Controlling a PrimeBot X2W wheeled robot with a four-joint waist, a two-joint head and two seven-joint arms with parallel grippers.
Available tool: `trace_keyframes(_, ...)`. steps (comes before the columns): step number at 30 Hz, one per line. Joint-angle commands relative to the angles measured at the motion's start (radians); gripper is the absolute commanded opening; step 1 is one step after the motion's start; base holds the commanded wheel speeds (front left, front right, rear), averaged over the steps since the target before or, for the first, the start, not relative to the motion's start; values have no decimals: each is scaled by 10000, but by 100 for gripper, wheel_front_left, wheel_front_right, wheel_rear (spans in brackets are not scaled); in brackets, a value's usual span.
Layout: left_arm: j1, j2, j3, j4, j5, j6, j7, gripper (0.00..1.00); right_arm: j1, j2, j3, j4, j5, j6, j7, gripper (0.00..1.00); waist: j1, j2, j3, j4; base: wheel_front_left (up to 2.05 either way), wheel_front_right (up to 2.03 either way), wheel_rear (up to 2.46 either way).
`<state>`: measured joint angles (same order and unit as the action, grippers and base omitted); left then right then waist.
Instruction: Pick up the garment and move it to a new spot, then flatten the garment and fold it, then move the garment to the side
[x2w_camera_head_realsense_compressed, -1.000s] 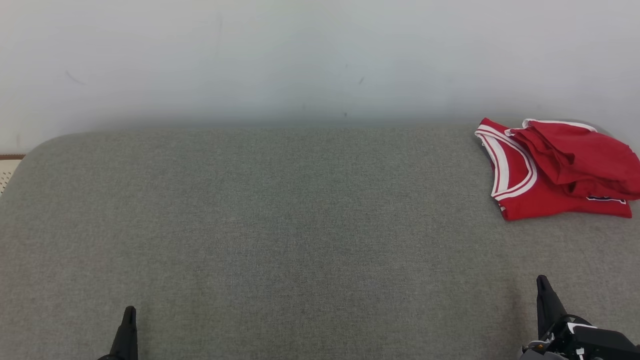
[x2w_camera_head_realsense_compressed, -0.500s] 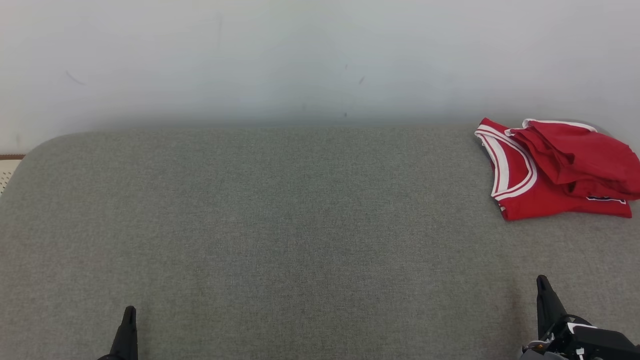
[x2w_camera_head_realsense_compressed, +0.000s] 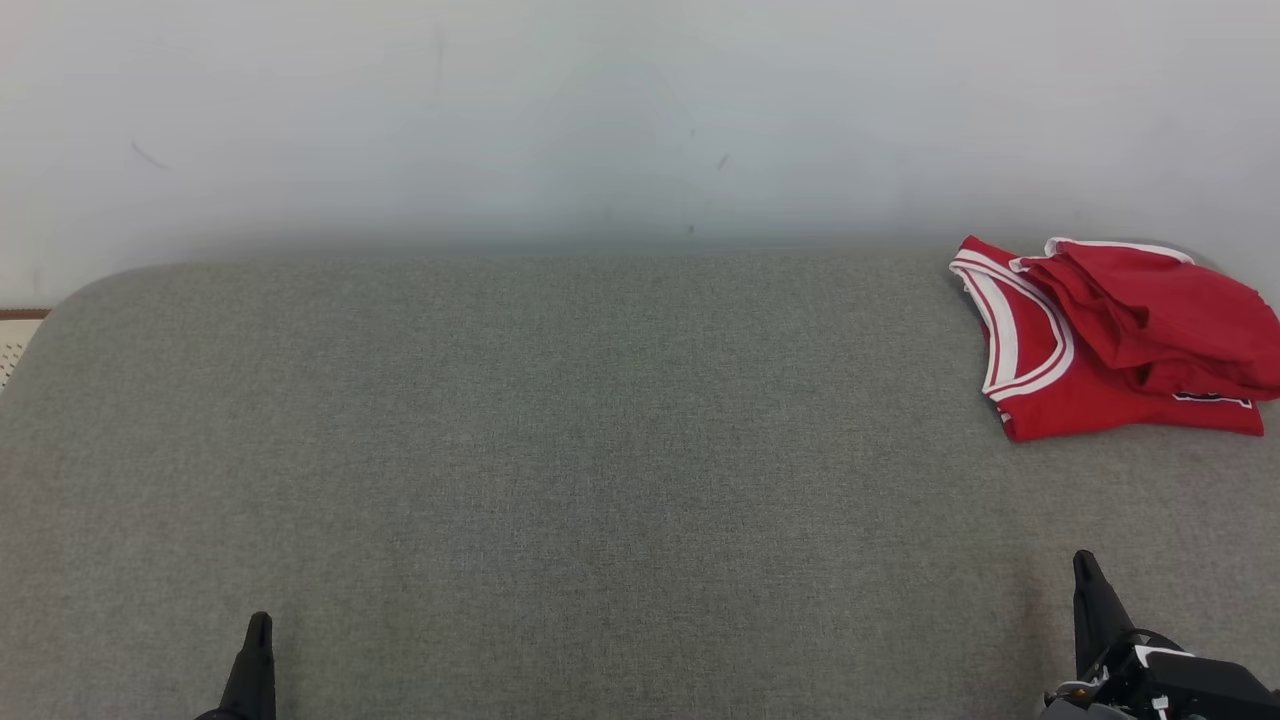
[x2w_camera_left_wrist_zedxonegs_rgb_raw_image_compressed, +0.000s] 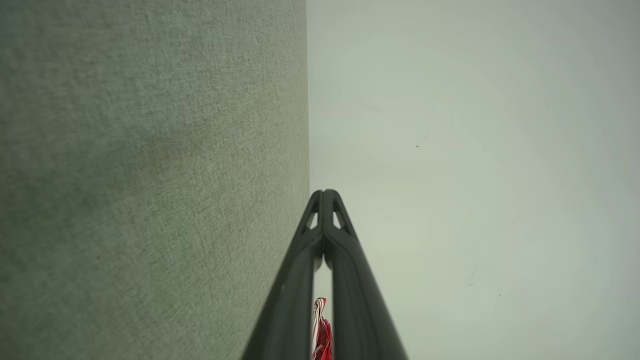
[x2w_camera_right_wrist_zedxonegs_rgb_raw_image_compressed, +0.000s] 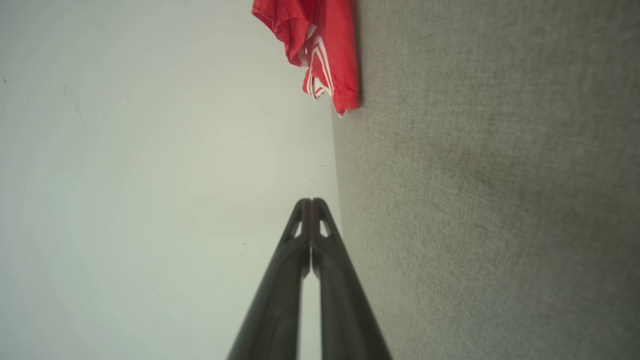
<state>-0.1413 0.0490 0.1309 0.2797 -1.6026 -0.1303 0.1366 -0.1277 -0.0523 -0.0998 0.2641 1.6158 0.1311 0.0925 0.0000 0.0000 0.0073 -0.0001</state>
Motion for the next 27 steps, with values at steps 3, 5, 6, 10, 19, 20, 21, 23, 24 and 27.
trace_keyframes(3, 7, 23, 41, 11, -94, -25, 15, 0, 20, 25, -6, -14, -67, -7, 24, 0, 0, 0, 0, 0, 0, 0, 0)
trace_keyframes(5, 7, 23, 41, 11, -94, -25, 15, 0, 20, 26, -7, -14, -68, -7, 24, 0, 0, 0, 0, 0, 0, 0, 0)
trace_keyframes(6, 7, 23, 41, 11, -94, -25, 15, 0, 20, 26, -7, -13, -68, -7, 25, 0, 0, 0, 0, 0, 0, 0, 0)
trace_keyframes(10, 7, 23, 41, 11, -94, -25, 15, 0, 20, 25, -9, -12, -68, -7, 24, 0, 0, 0, 0, 0, 0, 0, 0)
trace_keyframes(19, 7, 23, 39, 11, -95, -25, 14, 0, 19, 27, -10, -11, -48, -7, 25, 0, 0, 0, 0, 0, 0, 0, 0)
trace_keyframes(20, 7, 23, 41, 11, -95, -25, 14, 0, 19, 27, -10, -14, -47, -7, 25, 0, 0, 0, 0, 0, 0, 0, 0)
trace_keyframes(21, 7, 23, 41, 11, -95, -25, 14, 0, 19, 27, -9, -12, -47, -7, 22, 0, 0, 0, 0, 0, 0, 0, 0)
trace_keyframes(23, 7, 23, 41, 11, -95, -25, 14, 0, 19, 27, -9, -14, -48, -7, 21, 0, 0, 0, 0, 0, 0, 0, 0)
trace_keyframes(24, 7, 23, 41, 10, -95, -25, 14, 0, 19, 28, -9, -14, -48, -7, 21, 0, 0, 0, 0, 0, 0, 0, 0)
trace_keyframes(27, 7, 23, 39, 10, -95, -25, 14, 0, 19, 28, -9, -14, -48, -7, 21, 0, 0, 0, 0, 0, 0, 0, 0)
